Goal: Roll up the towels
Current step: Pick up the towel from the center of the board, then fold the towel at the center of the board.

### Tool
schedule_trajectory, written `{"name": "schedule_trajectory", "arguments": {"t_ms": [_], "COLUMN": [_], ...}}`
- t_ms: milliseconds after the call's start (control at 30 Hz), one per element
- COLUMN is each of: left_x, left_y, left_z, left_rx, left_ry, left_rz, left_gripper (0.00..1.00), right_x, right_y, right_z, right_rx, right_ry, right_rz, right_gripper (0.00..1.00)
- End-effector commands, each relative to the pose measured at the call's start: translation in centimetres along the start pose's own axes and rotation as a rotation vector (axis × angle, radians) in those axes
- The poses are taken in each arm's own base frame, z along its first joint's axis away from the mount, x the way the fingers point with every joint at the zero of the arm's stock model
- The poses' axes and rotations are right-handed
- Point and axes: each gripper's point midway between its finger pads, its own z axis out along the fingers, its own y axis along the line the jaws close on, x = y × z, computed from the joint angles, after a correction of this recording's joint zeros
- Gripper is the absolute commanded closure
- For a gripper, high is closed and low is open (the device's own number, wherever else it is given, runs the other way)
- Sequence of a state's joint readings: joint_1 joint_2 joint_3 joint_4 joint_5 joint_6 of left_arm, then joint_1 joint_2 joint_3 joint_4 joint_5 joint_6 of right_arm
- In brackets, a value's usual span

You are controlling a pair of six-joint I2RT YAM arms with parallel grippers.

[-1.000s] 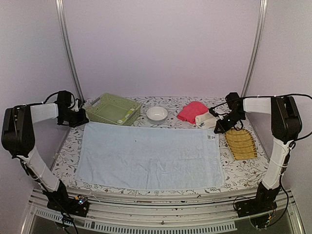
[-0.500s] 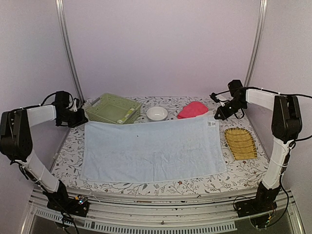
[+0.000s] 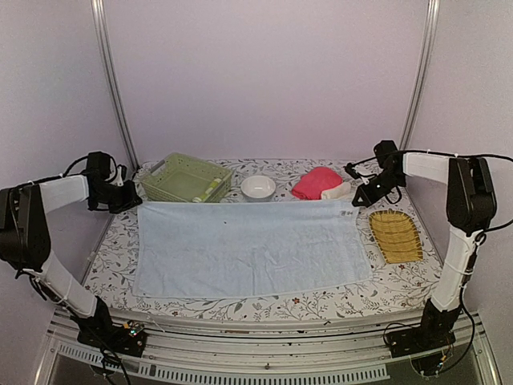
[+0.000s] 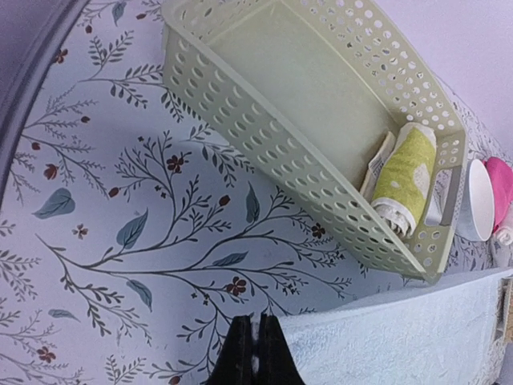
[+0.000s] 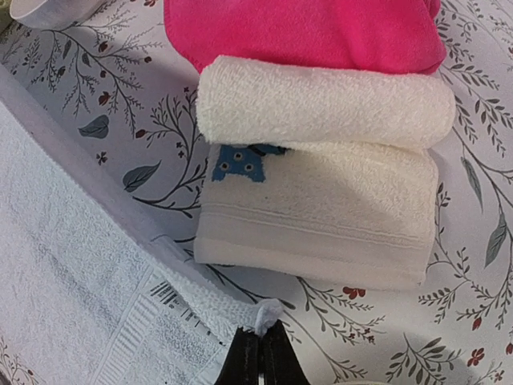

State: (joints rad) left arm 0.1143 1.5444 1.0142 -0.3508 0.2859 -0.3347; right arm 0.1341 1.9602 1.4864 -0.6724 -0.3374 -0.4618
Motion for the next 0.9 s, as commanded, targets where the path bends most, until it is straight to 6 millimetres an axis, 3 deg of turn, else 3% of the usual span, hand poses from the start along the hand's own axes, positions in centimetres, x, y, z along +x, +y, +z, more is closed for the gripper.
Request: {"name": "schedule_trajectory", "arguments": {"t_ms": [0,367,567,867], "left_x": [1.9,6.7,9.4,11.4], "left_y": [0.7,1.9,1.8,2.2], "left_z": [-1.4,-2.9,-3.8,-5.1], "left_rx": [-0.007,-0.043,-0.03,-0.057], "left_ry": [0.057,0.226,0.318,0.37], "left_rz": [-0.059,-0.124,-0.141,-0.122], "left_gripper": [1.0,1.0,1.0,1.0], "right_x": [0.6,3.9,6.4,9.0], "right_y": [0.6,3.8,5.3,6.7], "right_z": [-2.1,-3.8,-3.8,-4.3], "right_rx": [0.008,-0.049,-0.081,-0.097], "right_ry": [-0.034,-0.033,-0.006,0.021], "right_rz": [-0.012,-0.023,-0.036,-0.062], "right_gripper": [0.97,0.97,0.97,0.97]}}
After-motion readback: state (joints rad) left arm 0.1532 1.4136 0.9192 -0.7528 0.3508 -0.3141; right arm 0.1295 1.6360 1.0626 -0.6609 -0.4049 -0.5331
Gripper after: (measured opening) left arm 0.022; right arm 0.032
